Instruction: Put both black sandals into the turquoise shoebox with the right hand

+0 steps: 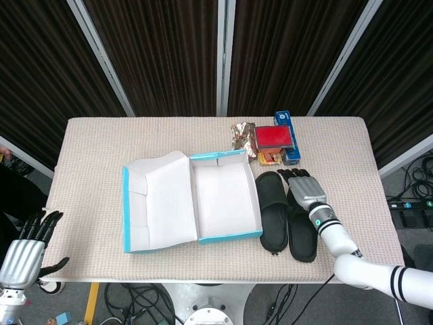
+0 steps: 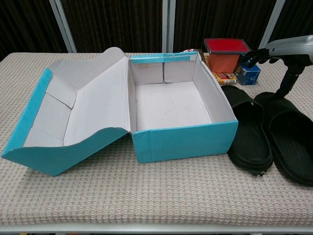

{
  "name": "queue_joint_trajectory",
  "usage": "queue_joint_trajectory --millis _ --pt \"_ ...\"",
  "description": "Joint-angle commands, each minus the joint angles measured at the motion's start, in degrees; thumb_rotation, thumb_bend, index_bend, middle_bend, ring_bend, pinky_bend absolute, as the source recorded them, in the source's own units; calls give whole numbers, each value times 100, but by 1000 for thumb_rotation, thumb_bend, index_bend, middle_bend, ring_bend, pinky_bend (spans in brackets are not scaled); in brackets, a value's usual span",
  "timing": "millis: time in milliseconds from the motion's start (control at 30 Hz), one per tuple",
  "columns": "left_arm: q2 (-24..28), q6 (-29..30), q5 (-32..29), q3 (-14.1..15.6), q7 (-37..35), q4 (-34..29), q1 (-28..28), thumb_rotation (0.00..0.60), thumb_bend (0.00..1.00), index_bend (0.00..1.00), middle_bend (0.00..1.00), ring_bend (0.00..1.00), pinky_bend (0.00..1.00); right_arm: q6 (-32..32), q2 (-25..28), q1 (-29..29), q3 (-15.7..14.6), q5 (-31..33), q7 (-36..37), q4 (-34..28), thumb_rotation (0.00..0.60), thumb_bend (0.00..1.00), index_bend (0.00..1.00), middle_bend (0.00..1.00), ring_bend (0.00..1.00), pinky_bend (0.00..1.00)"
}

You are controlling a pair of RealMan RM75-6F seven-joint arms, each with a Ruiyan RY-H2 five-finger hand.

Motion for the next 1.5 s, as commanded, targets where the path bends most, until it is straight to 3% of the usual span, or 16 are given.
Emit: queue_joint_trajectory --millis 33,500,1133,1500 --pt "39 -4 28 12 -58 -70 -10 600 130 67 90 0 63 145 -278 636 -251 848 -534 77 600 111 0 64 0 0" --pt "173 -3 105 91 -313 -170 9 600 131 67 90 0 63 577 -1099 1358 -483 1948 -1058 814 600 115 0 42 0 0" --pt "197 68 -30 36 -712 -13 68 600 131 68 91 0 62 376 -1405 1675 -493 2718 -1352 1304 600 121 0 55 0 0" --pt "259 15 -142 2 -909 37 71 600 130 68 90 0 63 515 -1611 1823 -486 2925 -1491 1420 600 137 31 126 0 0"
